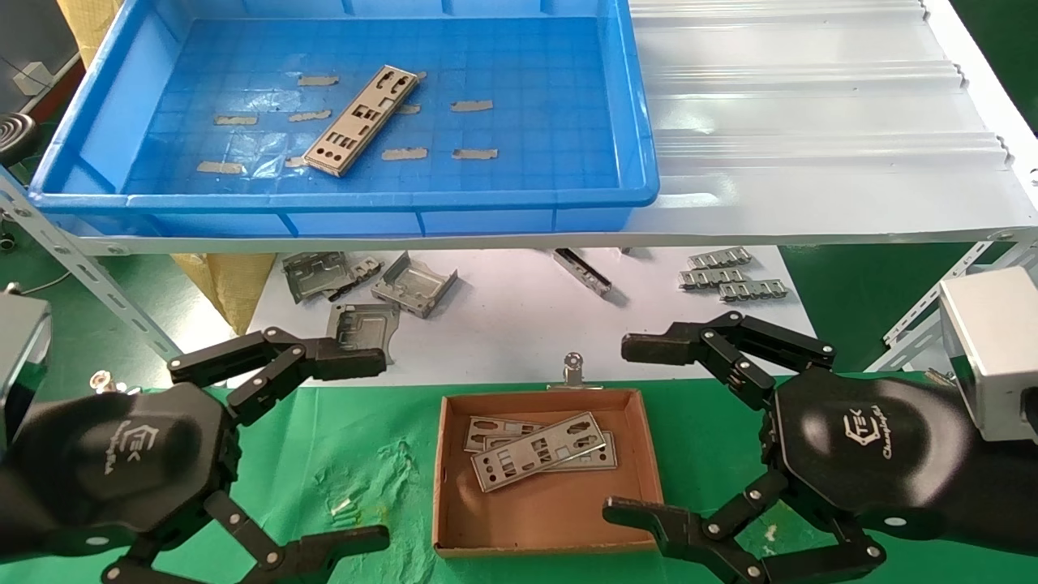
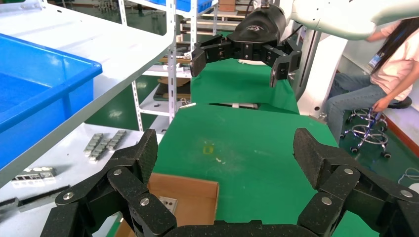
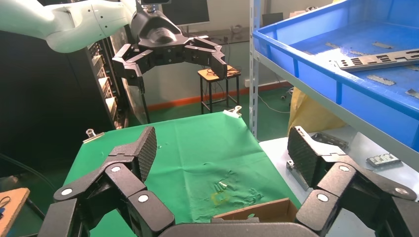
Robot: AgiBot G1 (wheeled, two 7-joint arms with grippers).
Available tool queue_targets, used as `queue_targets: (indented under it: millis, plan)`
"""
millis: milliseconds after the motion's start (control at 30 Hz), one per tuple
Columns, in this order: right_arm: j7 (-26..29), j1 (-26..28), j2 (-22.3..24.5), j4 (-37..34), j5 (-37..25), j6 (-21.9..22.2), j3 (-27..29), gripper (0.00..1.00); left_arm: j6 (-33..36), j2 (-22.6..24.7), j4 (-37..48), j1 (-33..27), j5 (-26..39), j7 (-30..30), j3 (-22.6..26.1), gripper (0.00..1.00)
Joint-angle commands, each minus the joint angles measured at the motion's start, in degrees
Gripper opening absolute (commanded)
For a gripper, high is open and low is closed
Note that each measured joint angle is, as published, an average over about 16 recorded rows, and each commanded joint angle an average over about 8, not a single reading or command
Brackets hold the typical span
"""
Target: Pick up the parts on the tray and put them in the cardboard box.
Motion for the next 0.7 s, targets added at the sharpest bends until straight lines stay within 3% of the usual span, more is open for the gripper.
queue_targets:
  millis: [33, 700]
  plan:
    - [0.0, 0.0, 0.0, 0.0, 0.0, 0.0, 0.0, 1.0, 0.0, 0.0, 0.0, 0.0, 0.0, 0.0, 0.0, 1.0]
    - [0.0, 0.0, 0.0, 0.0, 0.0, 0.0, 0.0, 1.0, 0.0, 0.0, 0.0, 0.0, 0.0, 0.0, 0.0, 1.0]
